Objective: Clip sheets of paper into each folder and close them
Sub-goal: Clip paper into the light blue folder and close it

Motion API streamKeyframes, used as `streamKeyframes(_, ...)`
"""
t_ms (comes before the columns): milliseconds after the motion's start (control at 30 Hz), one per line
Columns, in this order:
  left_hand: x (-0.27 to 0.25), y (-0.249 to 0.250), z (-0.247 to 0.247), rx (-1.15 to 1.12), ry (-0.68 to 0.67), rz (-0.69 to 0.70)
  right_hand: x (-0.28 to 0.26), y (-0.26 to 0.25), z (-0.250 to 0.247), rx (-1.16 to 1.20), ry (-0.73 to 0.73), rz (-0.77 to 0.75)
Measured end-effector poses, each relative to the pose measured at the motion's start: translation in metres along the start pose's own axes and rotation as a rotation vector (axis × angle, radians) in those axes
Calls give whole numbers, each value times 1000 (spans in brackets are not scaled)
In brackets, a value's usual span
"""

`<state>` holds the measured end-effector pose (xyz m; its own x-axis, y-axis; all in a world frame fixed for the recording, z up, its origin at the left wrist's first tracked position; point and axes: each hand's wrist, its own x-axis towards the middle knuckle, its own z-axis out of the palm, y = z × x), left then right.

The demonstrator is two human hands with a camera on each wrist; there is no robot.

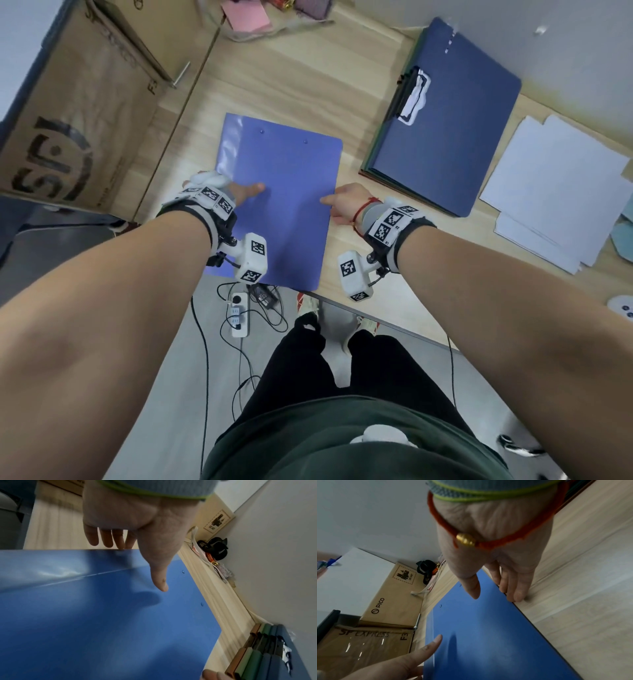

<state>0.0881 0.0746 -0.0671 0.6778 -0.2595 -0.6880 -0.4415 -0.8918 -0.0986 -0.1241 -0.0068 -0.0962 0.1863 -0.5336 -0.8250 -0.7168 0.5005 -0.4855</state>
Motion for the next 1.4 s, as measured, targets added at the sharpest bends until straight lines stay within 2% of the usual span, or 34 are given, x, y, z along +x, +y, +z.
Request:
streamKeyframes(133,-13,8,-7,-5,-86,4,0,5,-9,-20,16,5)
streamKeyframes(233,-4,12,0,2,-85,-12,1,9,-12,-49,13,-3)
streamKeyframes(333,-21,16,-2,-28,-98,10,1,15,-22,-111,52,-6)
streamKeyframes(467,-26,11,6,-101,-121,21,-5,24,-32,-32,35,48)
streamKeyframes(600,-32,10,-5,-230,-32,64,-6,23,-28,-22,25,10)
streamKeyframes(733,-45,11,-25,-393,43,157,-11,10,-27,86,111,-94)
streamKeyframes(867,-57,17,-37,-489,80,250,-23,1,-46,140,166,-144)
streamKeyframes(967,-62,37,-30,-539,95,305,-45,2,-75,215,267,-186)
streamKeyframes(1067,-81,69,-14,-537,7,466,-60,27,-115,212,388,-189)
streamKeyframes(1200,-98,123,29,-436,-54,667,-82,84,-171,177,530,-119)
streamKeyframes(1300,-133,168,65,-265,-135,721,-100,136,-213,241,619,-66)
streamKeyframes(1400,-135,220,119,-85,-156,733,-116,188,-251,273,669,16)
